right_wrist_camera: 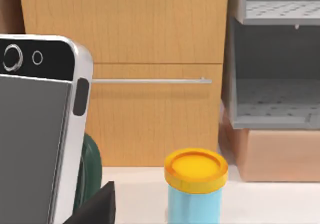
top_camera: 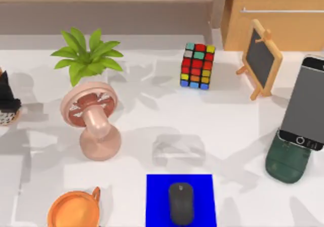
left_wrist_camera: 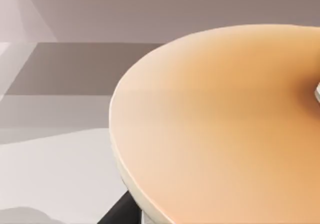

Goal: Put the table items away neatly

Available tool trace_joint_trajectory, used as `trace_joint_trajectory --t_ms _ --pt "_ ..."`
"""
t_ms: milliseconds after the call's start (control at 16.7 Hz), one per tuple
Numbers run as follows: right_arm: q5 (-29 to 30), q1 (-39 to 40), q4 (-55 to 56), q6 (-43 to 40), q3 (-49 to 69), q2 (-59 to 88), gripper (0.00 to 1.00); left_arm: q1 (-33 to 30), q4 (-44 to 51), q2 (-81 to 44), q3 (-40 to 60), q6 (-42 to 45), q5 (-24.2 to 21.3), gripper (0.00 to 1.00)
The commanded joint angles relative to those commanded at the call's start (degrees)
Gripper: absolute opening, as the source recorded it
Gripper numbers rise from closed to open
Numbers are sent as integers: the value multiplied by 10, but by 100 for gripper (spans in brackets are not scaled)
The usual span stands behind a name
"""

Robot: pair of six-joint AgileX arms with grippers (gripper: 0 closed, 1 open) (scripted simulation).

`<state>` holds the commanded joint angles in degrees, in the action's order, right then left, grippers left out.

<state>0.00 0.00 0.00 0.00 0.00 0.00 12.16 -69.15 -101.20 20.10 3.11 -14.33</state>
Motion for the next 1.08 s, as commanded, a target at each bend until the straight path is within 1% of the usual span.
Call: trace_joint_trajectory --t_ms 240,480,600,840,1080 --pt "0 0 0 0 0 0 100 0 31 27 3 0 0 0" --pt "0 0 0 0 0 0 100 0 30 26 2 1 0 0" --pt "0 0 0 0 0 0 100 -11 24 37 18 2 4 0" --pt "0 0 0 0 0 0 100 -67 46 59 100 2 27 0" --pt "0 0 0 0 0 0 100 -147 115 60 221 -2 69 0"
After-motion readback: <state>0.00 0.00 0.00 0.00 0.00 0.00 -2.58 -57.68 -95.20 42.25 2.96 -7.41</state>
